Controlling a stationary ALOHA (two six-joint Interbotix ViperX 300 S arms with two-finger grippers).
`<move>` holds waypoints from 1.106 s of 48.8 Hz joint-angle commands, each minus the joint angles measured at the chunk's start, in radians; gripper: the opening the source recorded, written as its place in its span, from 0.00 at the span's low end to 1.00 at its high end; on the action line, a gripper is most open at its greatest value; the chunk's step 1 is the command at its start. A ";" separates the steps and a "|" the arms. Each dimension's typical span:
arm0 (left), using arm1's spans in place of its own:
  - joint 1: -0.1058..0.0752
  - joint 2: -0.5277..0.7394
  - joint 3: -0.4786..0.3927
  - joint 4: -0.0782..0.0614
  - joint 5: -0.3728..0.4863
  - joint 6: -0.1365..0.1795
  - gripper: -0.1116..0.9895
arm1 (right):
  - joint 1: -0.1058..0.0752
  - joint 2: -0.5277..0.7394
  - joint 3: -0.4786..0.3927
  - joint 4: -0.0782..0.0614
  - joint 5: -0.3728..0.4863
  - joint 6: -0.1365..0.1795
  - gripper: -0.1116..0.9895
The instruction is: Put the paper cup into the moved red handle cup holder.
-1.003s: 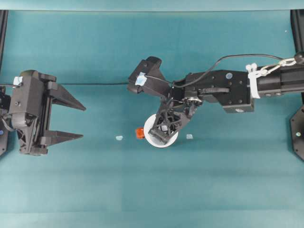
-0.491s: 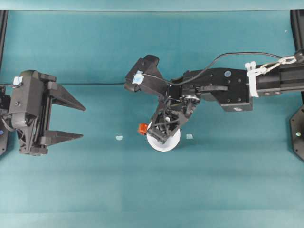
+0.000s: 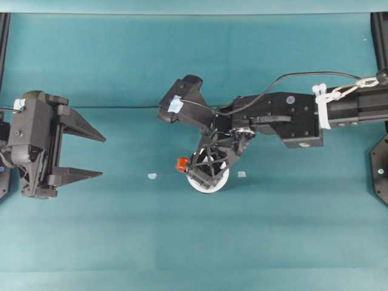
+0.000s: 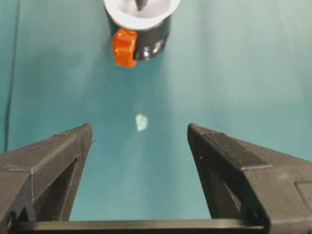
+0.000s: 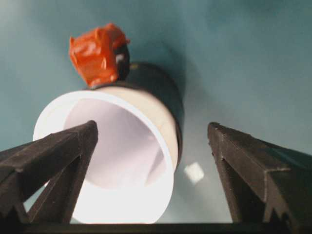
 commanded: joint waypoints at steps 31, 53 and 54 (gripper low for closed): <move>-0.011 -0.005 -0.014 0.002 -0.006 -0.002 0.88 | 0.041 -0.305 0.002 -0.021 -0.114 -0.014 0.90; -0.011 -0.011 -0.009 0.002 -0.005 -0.098 0.88 | 0.092 -0.456 0.049 -0.021 -0.164 -0.164 0.89; -0.011 -0.012 -0.009 0.002 -0.005 -0.098 0.88 | 0.092 -0.462 0.055 -0.021 -0.172 -0.167 0.89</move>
